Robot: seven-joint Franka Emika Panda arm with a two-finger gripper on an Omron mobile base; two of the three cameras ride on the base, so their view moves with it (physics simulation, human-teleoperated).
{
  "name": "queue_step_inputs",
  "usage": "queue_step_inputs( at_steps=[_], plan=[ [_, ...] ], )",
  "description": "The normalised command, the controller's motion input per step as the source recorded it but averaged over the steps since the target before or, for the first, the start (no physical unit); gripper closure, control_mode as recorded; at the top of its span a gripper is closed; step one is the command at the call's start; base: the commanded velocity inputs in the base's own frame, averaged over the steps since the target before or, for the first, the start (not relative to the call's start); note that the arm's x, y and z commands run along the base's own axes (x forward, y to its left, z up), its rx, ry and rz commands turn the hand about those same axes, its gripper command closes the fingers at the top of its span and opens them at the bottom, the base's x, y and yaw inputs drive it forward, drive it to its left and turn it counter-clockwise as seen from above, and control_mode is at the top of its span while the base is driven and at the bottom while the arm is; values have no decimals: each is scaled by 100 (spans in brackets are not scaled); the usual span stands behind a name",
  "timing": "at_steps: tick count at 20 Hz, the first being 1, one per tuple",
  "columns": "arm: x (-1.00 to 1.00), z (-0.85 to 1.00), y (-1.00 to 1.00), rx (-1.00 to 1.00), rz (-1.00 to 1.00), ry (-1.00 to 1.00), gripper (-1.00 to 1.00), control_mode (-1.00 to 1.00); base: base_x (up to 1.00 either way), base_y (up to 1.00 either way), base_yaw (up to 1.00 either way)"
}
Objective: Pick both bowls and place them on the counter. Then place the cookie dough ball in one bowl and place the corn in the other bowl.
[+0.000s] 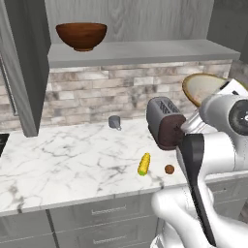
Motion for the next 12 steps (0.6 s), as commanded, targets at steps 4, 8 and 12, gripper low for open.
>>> queue_step_inputs(
  at_steps=[4, 8, 12],
  plan=[
    [3, -57, -14, -6, -13, 1, 100, -100, 0, 0, 0],
    [20, -55, -31, -3, -14, 5, 100, -100, 0, 0, 0],
    [26, -50, -47, 0, -15, 7, 100, -100, 0, 0, 0]
  ],
)
